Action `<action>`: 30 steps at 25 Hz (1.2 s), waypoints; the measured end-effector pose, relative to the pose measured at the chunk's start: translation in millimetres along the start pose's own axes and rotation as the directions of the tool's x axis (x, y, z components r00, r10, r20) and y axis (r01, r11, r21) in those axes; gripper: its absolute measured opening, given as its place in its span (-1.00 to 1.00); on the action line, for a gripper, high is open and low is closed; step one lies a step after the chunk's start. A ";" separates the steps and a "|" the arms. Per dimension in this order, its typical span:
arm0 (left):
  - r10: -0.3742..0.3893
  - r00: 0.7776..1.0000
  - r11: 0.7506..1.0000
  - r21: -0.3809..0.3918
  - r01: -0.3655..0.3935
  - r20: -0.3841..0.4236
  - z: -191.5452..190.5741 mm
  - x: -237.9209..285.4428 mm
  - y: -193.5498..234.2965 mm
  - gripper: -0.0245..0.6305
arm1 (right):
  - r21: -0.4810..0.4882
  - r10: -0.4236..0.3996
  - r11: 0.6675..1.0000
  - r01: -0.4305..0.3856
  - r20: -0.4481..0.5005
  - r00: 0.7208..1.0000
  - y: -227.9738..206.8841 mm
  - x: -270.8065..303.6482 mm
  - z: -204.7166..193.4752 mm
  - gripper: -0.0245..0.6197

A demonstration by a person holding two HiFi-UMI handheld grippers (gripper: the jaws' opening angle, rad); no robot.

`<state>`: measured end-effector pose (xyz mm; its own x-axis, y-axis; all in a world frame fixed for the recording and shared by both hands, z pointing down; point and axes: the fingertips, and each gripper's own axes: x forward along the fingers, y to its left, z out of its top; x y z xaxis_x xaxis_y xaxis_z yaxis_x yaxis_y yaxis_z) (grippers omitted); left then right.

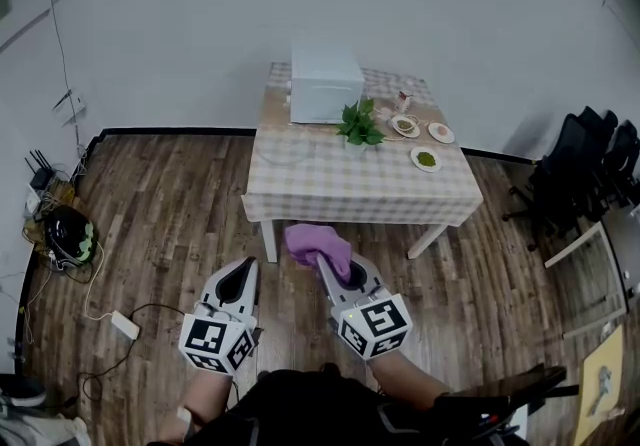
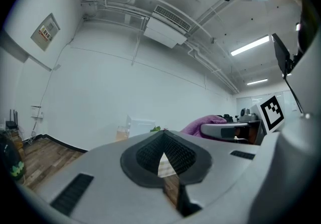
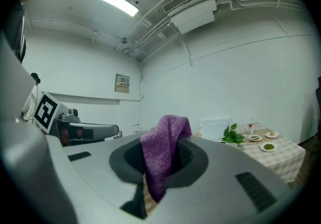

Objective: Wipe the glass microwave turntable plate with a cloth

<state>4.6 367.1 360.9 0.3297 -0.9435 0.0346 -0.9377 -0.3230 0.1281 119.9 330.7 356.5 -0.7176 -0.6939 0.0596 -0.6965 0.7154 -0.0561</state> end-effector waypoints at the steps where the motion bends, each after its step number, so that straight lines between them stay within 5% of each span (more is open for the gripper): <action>1: 0.002 1.000 1.000 0.001 -0.002 -0.001 0.0 -2.5 2.8 -0.90 | -0.002 0.001 1.000 -0.001 -0.003 1.000 3.3 1.8 -0.4 -0.76; 12: -0.013 1.000 1.000 -0.005 0.013 -0.007 -4.9 -23.7 38.1 -0.90 | -0.027 -0.029 0.999 0.029 0.002 1.000 36.4 20.2 -0.9 -0.76; 22: -0.103 0.995 0.995 -0.009 0.103 0.007 -6.9 -34.2 53.0 -0.90 | -0.059 -0.094 0.994 0.094 0.005 0.996 57.5 29.3 -3.2 -0.75; 30: -0.097 0.995 0.995 -0.029 0.097 0.000 -11.4 -21.6 68.2 -0.90 | -0.039 -0.116 0.992 0.116 0.004 0.993 47.4 45.1 -7.8 -0.75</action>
<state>-65.2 366.2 380.2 0.4191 -0.9077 0.0222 -0.8977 -0.4105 0.1600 54.5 334.0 364.3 -0.6318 -0.7726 0.0622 -0.7744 0.6326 -0.0094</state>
